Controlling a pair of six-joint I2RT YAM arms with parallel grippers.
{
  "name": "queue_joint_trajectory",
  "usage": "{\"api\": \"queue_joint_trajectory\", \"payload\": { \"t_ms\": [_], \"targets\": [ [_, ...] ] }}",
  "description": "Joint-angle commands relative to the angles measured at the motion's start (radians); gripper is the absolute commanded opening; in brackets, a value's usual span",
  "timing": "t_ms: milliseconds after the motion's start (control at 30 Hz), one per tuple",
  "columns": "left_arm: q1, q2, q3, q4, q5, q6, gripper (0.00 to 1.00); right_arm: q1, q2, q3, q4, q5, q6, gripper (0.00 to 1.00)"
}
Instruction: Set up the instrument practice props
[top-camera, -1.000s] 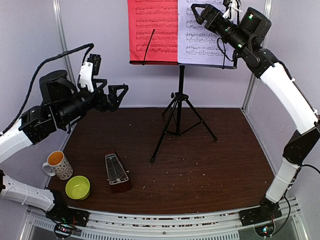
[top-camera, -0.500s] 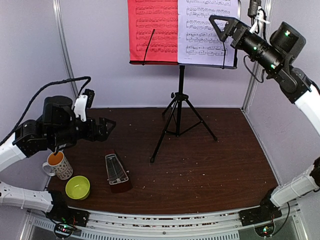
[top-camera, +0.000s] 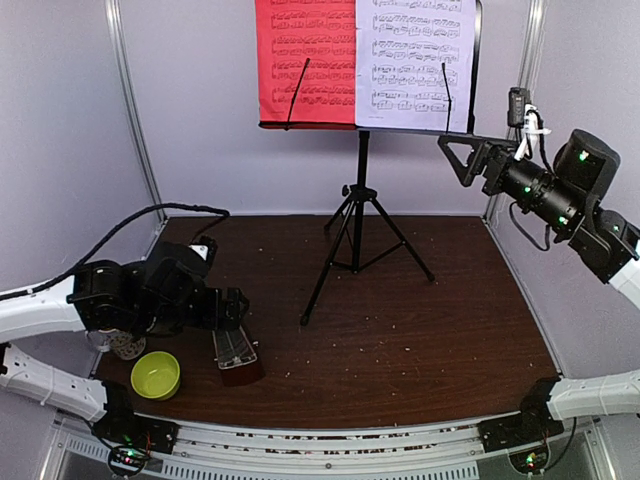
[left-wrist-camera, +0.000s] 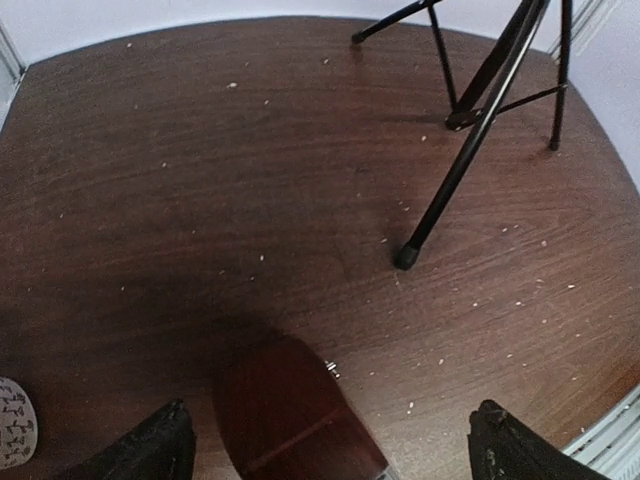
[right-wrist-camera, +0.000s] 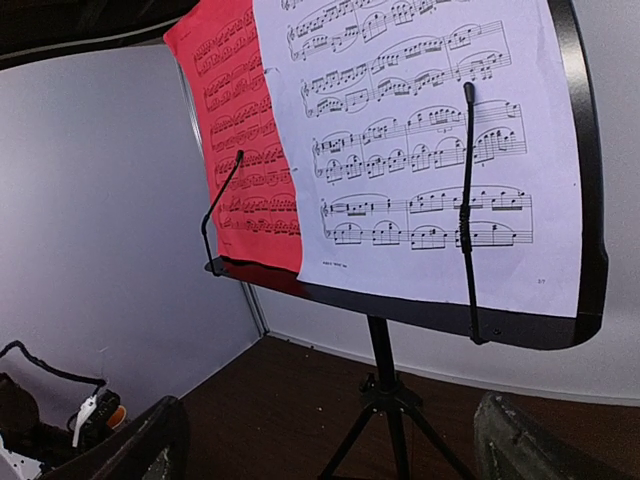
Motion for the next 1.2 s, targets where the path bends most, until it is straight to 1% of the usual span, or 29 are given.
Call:
{"api": "queue_joint_trajectory", "payload": {
  "t_ms": [0,100,167,200,267,367,500,633,733,933,1167],
  "targets": [
    [-0.038,0.093,0.063,-0.088,-0.088,-0.16,0.98,-0.004,-0.047,-0.064,-0.039,0.008,0.087,1.0],
    [-0.073,0.16,0.106,-0.205,-0.13,-0.279,0.98,-0.004,-0.091,-0.139,-0.007,0.026,0.113,1.0],
    [-0.092,0.194,0.12,-0.249,-0.134,-0.352,0.97,-0.004,-0.112,-0.162,-0.001,0.031,0.128,1.0],
    [-0.103,0.207,0.121,-0.259,-0.141,-0.375,0.95,-0.004,-0.119,-0.17,-0.002,0.034,0.132,1.0],
    [-0.122,0.228,0.124,-0.266,-0.151,-0.438,0.88,-0.004,-0.13,-0.187,-0.005,0.042,0.142,1.0],
    [-0.136,0.255,0.134,-0.262,-0.172,-0.473,0.81,-0.004,-0.145,-0.214,-0.01,0.049,0.155,1.0],
    [-0.149,0.295,0.177,-0.261,-0.202,-0.473,0.65,-0.004,-0.176,-0.252,-0.01,0.049,0.163,1.0],
    [-0.162,0.354,0.244,-0.26,-0.212,-0.435,0.58,-0.004,-0.205,-0.275,-0.02,0.055,0.156,1.0],
    [-0.18,0.395,0.294,-0.233,-0.214,-0.396,0.56,-0.004,-0.216,-0.282,-0.03,0.045,0.147,1.0],
    [-0.195,0.476,0.352,-0.056,-0.138,-0.261,0.54,-0.004,-0.224,-0.297,-0.045,0.03,0.141,1.0],
    [-0.199,0.622,0.518,-0.022,-0.13,-0.207,0.54,-0.004,-0.223,-0.317,-0.075,0.029,0.161,1.0]
  ]
}}
